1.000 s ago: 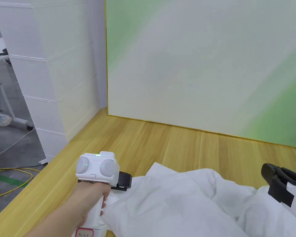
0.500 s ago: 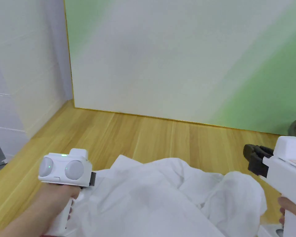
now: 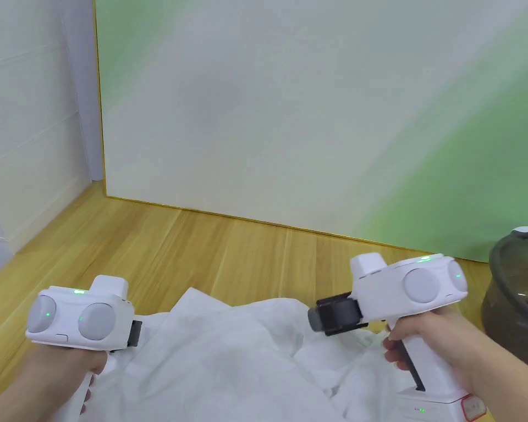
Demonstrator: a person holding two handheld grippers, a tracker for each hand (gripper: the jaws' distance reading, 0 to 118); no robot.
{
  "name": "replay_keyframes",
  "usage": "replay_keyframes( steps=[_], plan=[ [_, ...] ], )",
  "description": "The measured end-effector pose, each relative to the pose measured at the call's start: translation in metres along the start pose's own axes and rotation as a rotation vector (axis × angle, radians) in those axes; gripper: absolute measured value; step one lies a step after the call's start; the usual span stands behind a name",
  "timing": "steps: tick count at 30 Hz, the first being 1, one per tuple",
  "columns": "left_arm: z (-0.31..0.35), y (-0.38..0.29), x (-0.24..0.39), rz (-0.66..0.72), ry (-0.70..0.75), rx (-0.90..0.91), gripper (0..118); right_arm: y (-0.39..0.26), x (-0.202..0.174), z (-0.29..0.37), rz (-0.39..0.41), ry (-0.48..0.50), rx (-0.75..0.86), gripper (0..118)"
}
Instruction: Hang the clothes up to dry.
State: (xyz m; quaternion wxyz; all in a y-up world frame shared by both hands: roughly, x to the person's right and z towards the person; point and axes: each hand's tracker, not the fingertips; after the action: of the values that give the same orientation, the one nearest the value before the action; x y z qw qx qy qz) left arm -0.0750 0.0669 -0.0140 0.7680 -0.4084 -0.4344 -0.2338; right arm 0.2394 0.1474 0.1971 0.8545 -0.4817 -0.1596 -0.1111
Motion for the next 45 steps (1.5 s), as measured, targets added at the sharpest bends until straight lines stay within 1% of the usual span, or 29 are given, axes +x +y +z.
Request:
replay_keyframes(
  steps=[1, 2, 3, 4, 5, 6, 7, 8, 9, 10, 11, 12, 13, 15, 17, 18, 20, 21, 23, 26, 27, 29, 33, 35, 37, 40, 42, 45],
  plan=[
    [0.000, 0.000, -0.001, 0.002, -0.003, 0.000, 7, 0.000, 0.000, -0.010, 0.030, -0.037, -0.026, 114],
    [0.000, 0.001, -0.001, 0.006, -0.007, 0.000, 7, 0.000, 0.001, -0.018, 0.037, -0.057, -0.057, 109],
    [0.000, 0.001, -0.001, 0.012, -0.012, -0.001, 7, -0.001, 0.005, -0.026, 0.026, -0.063, -0.098, 100],
    [0.000, 0.001, -0.002, 0.017, -0.016, -0.001, 7, -0.003, 0.009, -0.033, 0.010, -0.058, -0.119, 86],
    [0.000, 0.001, -0.002, 0.019, -0.019, -0.001, 7, -0.006, 0.014, -0.037, 0.001, -0.035, -0.134, 67],
    [0.000, 0.001, -0.002, 0.018, -0.020, 0.001, 7, -0.009, 0.018, -0.041, -0.022, -0.017, -0.155, 55],
    [-0.001, 0.001, -0.002, 0.014, -0.021, 0.002, 7, -0.013, 0.022, -0.043, -0.050, 0.017, -0.168, 53],
    [-0.001, 0.001, -0.002, 0.010, -0.022, 0.003, 7, -0.014, 0.024, -0.037, -0.041, 0.018, -0.074, 39],
    [-0.001, 0.001, -0.002, 0.005, -0.022, 0.006, 7, -0.017, 0.026, -0.038, -0.060, 0.029, -0.091, 22],
    [-0.002, 0.001, -0.002, 0.000, -0.024, 0.010, 7, -0.019, 0.029, -0.038, -0.075, 0.044, -0.072, 14],
    [-0.003, 0.001, -0.001, -0.003, -0.030, 0.015, 7, -0.021, 0.030, -0.039, -0.099, 0.083, -0.074, 14],
    [-0.005, 0.002, 0.000, -0.002, -0.032, 0.021, 7, -0.023, 0.025, -0.033, -0.084, 0.039, -0.068, 14],
    [-0.008, 0.003, 0.001, 0.001, -0.038, 0.033, 7, -0.024, 0.022, -0.032, -0.073, 0.032, -0.060, 14],
    [-0.011, 0.004, 0.001, 0.015, -0.059, 0.060, 7, -0.025, 0.020, -0.027, -0.080, 0.003, -0.037, 14],
    [-0.010, 0.008, -0.001, 0.066, -0.112, 0.060, 7, -0.026, 0.018, -0.012, -0.064, -0.026, 0.043, 14],
    [-0.006, 0.011, -0.002, 0.095, -0.145, 0.068, 7, -0.025, 0.019, -0.001, -0.073, -0.030, 0.088, 14],
    [0.012, 0.020, 0.001, 0.110, -0.163, 0.154, 7, -0.021, 0.022, 0.023, -0.103, -0.031, 0.149, 14],
    [0.023, 0.026, 0.004, 0.095, -0.181, 0.196, 7, -0.018, 0.022, 0.040, -0.082, -0.031, 0.182, 13],
    [0.051, 0.042, 0.014, 0.069, -0.187, 0.284, 7, -0.012, 0.018, 0.071, -0.044, -0.075, 0.251, 13],
    [0.098, 0.069, 0.026, 0.025, -0.209, 0.427, 7, -0.002, 0.018, 0.126, -0.053, -0.096, 0.372, 13],
    [0.118, 0.079, 0.031, 0.020, -0.222, 0.479, 7, 0.001, 0.016, 0.148, -0.054, -0.120, 0.425, 13],
    [0.153, 0.096, 0.037, 0.015, -0.245, 0.567, 7, 0.006, 0.018, 0.184, -0.064, -0.145, 0.497, 13],
    [0.225, 0.129, 0.046, -0.008, -0.250, 0.762, 7, 0.014, 0.015, 0.265, -0.093, -0.221, 0.690, 13],
    [0.259, 0.145, 0.047, -0.012, -0.277, 0.837, 7, 0.017, 0.017, 0.303, -0.116, -0.244, 0.783, 13],
    [0.292, 0.165, 0.051, -0.022, -0.290, 0.892, 7, 0.024, 0.013, 0.344, -0.141, -0.240, 0.838, 13],
    [0.326, 0.197, 0.055, -0.053, -0.260, 0.985, 7, 0.037, 0.013, 0.395, -0.177, -0.275, 0.920, 13],
    [0.344, 0.215, 0.059, -0.063, -0.250, 1.015, 7, 0.045, 0.012, 0.423, -0.186, -0.290, 0.966, 13],
    [0.362, 0.238, 0.067, -0.050, -0.270, 1.020, 7, 0.059, 0.010, 0.455, -0.202, -0.321, 0.983, 13]
  ],
)
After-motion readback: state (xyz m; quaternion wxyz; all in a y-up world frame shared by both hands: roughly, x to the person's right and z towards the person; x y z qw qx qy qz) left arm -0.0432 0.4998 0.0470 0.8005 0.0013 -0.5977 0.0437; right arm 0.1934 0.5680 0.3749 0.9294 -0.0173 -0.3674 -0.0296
